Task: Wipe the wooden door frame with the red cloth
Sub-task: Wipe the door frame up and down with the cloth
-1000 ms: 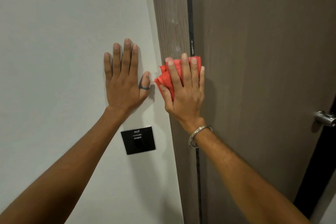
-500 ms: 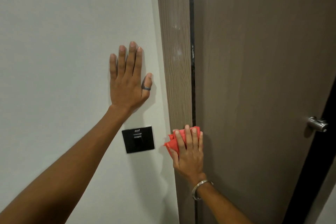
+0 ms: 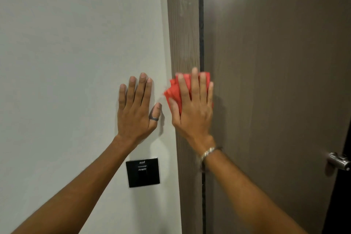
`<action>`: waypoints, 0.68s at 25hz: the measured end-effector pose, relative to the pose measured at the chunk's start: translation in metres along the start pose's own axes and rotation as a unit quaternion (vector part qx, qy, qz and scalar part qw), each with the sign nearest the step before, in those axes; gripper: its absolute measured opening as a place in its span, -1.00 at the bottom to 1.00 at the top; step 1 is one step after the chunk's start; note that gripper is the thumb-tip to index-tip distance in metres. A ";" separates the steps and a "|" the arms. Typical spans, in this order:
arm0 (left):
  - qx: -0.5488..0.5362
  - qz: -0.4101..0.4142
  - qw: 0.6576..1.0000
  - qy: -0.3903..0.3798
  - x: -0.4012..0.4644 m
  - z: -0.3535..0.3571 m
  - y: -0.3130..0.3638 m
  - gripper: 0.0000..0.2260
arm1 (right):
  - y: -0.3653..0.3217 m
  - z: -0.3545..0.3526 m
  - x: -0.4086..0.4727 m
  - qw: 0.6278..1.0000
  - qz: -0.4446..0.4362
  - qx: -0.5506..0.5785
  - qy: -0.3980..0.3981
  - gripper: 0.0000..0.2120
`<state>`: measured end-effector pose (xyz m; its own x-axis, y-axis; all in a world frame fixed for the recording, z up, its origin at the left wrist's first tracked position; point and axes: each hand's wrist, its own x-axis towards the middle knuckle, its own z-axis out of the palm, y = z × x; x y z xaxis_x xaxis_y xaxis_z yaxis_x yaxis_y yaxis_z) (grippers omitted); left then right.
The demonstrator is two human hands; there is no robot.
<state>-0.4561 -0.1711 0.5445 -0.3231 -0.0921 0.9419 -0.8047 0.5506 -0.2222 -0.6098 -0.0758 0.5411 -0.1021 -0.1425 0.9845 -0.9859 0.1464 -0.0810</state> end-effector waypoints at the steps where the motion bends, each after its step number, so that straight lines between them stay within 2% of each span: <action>1: -0.002 0.000 1.000 -0.002 0.000 -0.002 0.000 -0.33 | 0.002 0.000 -0.026 1.000 -0.007 -0.005 -0.014 -0.34; 3: -0.004 0.010 1.000 -0.008 0.001 -0.003 -0.003 -0.33 | 0.007 0.002 -0.061 0.999 -0.023 -0.018 -0.033 -0.33; 5: -0.003 0.022 1.000 -0.010 0.007 -0.006 -0.006 -0.33 | 0.008 0.003 -0.050 0.999 -0.023 -0.020 -0.031 -0.35; 13: -0.015 0.012 0.999 0.034 0.115 -0.020 -0.011 -0.33 | -0.001 -0.014 0.168 0.998 -0.051 0.006 0.046 -0.35; 17: -0.014 -0.005 0.999 0.048 0.135 -0.020 -0.012 -0.34 | -0.002 -0.014 0.169 0.999 -0.028 0.011 0.045 -0.34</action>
<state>-0.4801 -0.1739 0.6788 -0.2653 -0.0182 0.9640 -0.7928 0.5731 -0.2073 -0.6233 -0.0865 0.7099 -0.0358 -0.0613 0.9975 -0.9926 0.1183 -0.0283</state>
